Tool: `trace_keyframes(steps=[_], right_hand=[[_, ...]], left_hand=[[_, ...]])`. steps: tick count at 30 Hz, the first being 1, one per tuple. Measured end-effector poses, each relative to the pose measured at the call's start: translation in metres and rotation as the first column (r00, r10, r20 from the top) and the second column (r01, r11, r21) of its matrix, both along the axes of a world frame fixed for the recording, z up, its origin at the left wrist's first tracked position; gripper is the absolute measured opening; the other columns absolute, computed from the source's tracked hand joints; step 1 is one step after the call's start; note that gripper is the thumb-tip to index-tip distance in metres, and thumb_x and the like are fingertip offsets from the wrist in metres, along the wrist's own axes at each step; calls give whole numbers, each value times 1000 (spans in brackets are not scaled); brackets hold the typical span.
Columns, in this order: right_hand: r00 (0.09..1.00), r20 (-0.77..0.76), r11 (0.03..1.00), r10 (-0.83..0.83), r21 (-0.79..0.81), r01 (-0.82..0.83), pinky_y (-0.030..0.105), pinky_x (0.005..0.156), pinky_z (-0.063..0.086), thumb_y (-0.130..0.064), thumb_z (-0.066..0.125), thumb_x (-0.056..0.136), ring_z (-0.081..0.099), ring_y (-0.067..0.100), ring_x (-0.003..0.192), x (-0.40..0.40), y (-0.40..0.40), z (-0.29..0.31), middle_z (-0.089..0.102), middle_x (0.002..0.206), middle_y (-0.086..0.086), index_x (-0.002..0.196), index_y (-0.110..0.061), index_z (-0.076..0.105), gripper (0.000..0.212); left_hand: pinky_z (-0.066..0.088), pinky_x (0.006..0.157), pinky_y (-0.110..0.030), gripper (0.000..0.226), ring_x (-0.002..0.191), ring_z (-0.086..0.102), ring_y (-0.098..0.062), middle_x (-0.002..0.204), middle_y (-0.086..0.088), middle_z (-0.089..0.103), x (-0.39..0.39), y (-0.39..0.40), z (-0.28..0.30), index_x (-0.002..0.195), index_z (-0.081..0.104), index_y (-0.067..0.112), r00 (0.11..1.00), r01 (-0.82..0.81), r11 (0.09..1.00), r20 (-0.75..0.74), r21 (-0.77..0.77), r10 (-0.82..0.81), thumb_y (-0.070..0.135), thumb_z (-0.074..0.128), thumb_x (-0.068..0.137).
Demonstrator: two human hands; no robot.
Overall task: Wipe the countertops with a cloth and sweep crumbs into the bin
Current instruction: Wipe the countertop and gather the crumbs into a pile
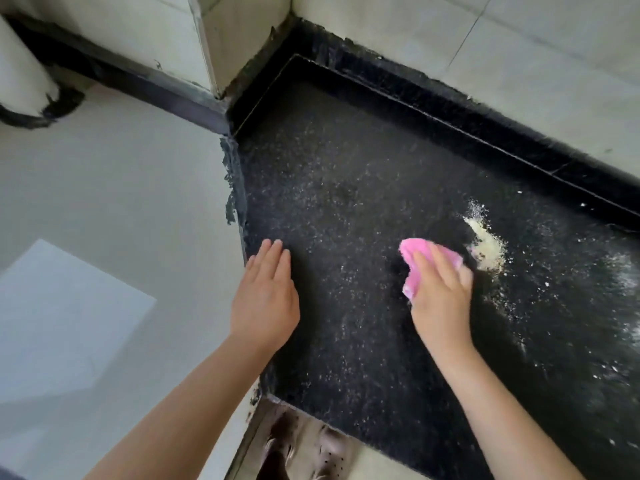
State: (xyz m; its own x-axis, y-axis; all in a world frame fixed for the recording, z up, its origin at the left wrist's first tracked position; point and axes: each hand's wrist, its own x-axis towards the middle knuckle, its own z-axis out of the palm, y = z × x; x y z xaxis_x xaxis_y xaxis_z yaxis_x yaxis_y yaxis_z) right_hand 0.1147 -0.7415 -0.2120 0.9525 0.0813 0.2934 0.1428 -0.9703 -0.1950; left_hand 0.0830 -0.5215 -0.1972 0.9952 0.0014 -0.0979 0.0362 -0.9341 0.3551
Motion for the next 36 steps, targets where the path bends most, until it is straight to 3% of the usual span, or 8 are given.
trace_keyframes(steps=[4,8,16,20,24,28,30,36], right_hand=[[983,-163,986,80,-135,-102,47,66,53,-16,83,50,39,28,100,-31,32,-10,61,120,6,112,-16,63,64],[982,-185,987,-39,-159,9,46,69,52,-51,40,77,49,30,105,-22,9,-8,59,123,1,115,-22,62,53],[998,-38,990,-45,-134,39,47,64,53,-26,39,81,60,39,100,21,-41,-16,67,110,6,103,-17,69,38],[988,8,988,-155,-19,156,48,71,51,-22,39,81,46,27,101,3,-90,-24,65,114,8,107,-14,67,38],[940,-16,940,-340,31,340,56,73,47,-17,48,81,55,42,96,-20,-147,-23,62,118,12,108,-9,66,33],[893,8,891,-449,84,447,34,87,35,-20,44,85,57,43,101,-14,-181,-17,63,115,13,108,-7,66,35],[905,27,898,-424,145,416,29,89,29,-23,35,86,56,38,107,0,-177,-10,62,118,9,112,-11,64,41],[987,34,982,-158,108,153,40,79,50,-26,37,83,50,32,103,49,-85,2,65,113,1,104,-20,69,39]], left_hand=[[-11,107,-25,51,141,-8,-18,155,-4,-1,20,-16,1,146,6,10,997,79,997,-17,5,-79,23,20,99],[-11,106,-25,50,142,-3,-20,154,-8,5,26,-39,-2,144,12,5,987,160,985,-13,-58,-161,20,26,98],[-9,108,-26,51,142,-3,-21,154,-8,5,48,-82,-4,143,11,4,980,198,979,-23,-47,-199,22,26,98],[-10,109,-26,52,141,-7,-19,154,-7,1,56,-105,-3,144,8,6,978,202,979,-43,-18,-203,25,22,98],[-4,111,-25,52,142,-1,-19,154,-8,6,79,-125,-1,144,12,3,992,128,992,-18,3,-128,24,25,98],[-1,113,-28,51,142,0,-20,154,-10,8,101,-139,-1,143,14,1,989,148,988,-8,46,-148,23,25,98],[-1,113,-29,51,142,-1,-20,154,-10,7,112,-148,-3,144,13,2,986,165,984,-8,66,-165,24,24,98],[-1,113,-31,50,142,1,-21,153,-10,9,118,-156,-19,143,16,2,986,166,982,-34,85,-163,22,25,98]])
